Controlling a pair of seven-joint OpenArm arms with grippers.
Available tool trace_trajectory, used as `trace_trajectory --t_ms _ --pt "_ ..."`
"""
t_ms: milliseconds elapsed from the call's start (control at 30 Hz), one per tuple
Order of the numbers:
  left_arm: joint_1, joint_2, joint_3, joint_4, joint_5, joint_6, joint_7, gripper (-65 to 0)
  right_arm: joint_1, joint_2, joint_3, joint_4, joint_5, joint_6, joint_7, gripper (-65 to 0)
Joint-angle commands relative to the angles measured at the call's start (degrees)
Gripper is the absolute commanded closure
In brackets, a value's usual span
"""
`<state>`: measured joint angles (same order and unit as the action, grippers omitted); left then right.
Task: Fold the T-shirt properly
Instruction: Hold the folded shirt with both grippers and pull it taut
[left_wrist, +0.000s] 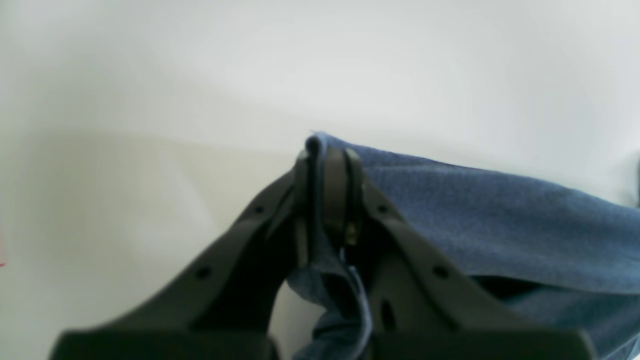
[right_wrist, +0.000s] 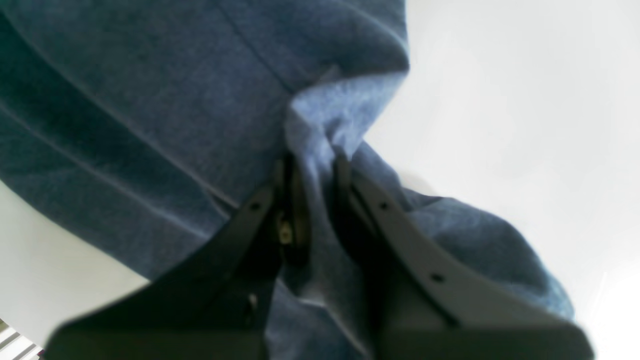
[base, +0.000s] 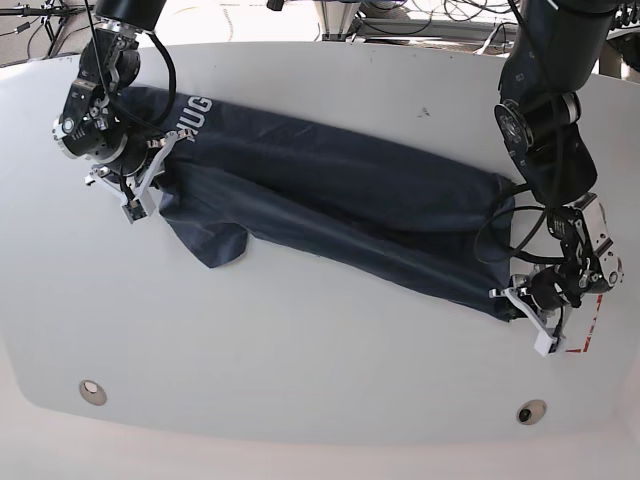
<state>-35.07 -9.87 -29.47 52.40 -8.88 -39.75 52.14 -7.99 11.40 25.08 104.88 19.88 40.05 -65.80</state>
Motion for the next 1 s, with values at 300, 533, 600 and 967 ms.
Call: trace_trajectory --t_ms 300,533,600,967 --pt "3.03 -0.29 -1.08 18.15 -1.09 -0.25 12.26 -0.7 0.65 0.69 0.28 1.01 0.74 -0.05 0.88 -1.9" --pt "7.86 0.59 -0.81 27.82 -1.09 -0.25 17.09 -0.8 0.74 0.69 0.19 1.01 0.74 -0.05 0.88 -1.9" --pt "10.06 0.59 -0.72 29.58 -1.09 -0.25 17.09 -1.0 0.74 0.69 0.19 1.01 0.74 -0.05 0.88 -1.9" --pt "18.41 0.42 3.14 33.27 -1.01 -0.25 17.09 -1.0 0.74 0.69 0.19 1.01 0.56 -0.05 0.88 -1.9"
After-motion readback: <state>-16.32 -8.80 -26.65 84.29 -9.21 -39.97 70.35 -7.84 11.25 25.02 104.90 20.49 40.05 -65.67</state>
